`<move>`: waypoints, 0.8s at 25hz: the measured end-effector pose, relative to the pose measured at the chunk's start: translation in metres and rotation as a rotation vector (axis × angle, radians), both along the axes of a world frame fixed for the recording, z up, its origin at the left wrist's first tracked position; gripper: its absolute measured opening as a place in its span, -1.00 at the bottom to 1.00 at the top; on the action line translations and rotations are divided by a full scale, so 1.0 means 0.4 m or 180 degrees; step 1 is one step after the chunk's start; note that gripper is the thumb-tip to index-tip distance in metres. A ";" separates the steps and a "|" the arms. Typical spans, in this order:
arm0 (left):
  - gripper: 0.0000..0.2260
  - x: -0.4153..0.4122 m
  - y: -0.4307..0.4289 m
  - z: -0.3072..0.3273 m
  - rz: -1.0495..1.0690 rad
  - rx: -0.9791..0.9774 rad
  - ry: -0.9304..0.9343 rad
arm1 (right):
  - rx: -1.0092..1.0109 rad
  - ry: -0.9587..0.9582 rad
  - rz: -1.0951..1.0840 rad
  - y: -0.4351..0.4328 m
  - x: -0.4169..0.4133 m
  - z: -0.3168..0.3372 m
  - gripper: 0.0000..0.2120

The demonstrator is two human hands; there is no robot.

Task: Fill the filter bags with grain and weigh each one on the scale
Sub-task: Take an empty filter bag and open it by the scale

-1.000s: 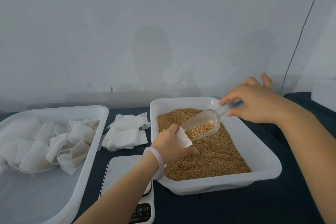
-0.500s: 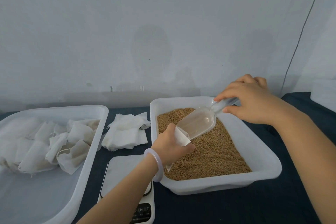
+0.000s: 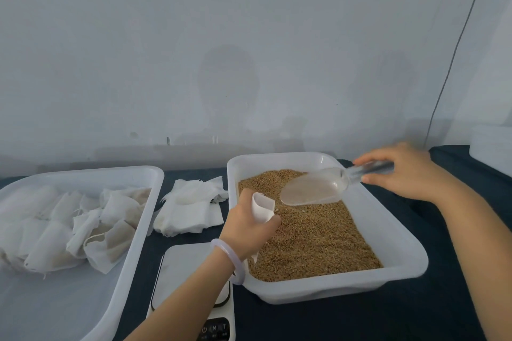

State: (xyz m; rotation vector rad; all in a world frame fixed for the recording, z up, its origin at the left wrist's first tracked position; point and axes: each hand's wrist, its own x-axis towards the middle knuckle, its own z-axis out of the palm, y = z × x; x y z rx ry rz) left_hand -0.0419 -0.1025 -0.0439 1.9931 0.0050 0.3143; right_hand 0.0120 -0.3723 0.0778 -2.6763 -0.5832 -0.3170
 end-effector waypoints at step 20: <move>-0.67 0.005 0.007 -0.006 -0.0222 0.0174 -0.0140 | -0.0078 0.0432 -0.0407 0.030 0.005 -0.267 -0.79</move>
